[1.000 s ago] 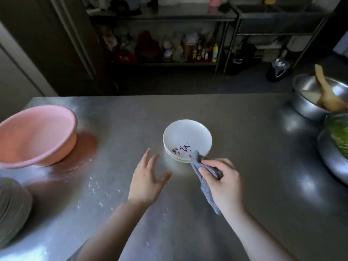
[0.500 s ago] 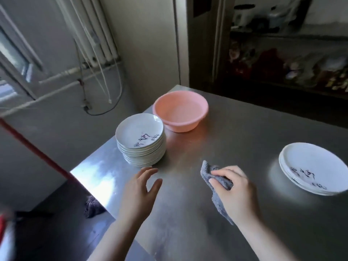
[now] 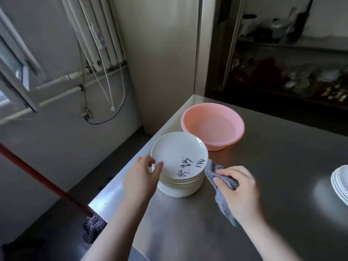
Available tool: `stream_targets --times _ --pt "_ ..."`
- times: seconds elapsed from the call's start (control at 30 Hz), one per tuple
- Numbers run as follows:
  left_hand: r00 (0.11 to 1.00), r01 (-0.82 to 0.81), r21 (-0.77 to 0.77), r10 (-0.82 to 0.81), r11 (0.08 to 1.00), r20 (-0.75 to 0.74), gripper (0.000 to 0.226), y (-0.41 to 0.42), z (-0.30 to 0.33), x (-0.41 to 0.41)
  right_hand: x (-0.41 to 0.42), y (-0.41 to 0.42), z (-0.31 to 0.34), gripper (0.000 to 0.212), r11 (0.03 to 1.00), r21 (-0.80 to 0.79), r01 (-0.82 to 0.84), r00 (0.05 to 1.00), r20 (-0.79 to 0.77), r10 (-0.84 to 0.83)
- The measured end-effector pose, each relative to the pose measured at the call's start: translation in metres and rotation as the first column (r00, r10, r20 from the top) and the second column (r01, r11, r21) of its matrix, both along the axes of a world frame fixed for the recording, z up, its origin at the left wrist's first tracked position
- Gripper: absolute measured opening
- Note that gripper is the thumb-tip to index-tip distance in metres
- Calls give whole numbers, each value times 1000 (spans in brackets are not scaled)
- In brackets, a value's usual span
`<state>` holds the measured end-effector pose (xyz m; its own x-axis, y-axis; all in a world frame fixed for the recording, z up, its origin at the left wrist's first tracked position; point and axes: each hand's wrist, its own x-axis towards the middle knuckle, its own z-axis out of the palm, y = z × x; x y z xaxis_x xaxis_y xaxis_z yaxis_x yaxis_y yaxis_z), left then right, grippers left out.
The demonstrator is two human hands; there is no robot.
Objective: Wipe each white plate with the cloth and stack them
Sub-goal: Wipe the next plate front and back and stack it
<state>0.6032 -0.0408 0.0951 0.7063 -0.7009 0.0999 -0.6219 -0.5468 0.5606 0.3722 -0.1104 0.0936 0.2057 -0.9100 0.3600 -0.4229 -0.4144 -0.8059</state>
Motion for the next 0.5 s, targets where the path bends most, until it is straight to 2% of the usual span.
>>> stream_targets --times 0.1,0.27,0.4,0.5 --pt "999 18 90 -14 996 -38 29 -20 -3 18 13 -2 4 25 998 -16 55 998 -17 -55" --pt "990 -18 104 32 994 -138 43 -25 -12 30 14 1 7 20 991 14 131 989 -64 -129" --pt "984 -31 106 49 994 -172 39 -27 -14 29 15 -5 9 18 989 33 147 987 -74 -145" --pt "974 -45 51 55 998 -221 34 -26 -14 27 19 -5 11 17 986 39 161 985 -73 -158"
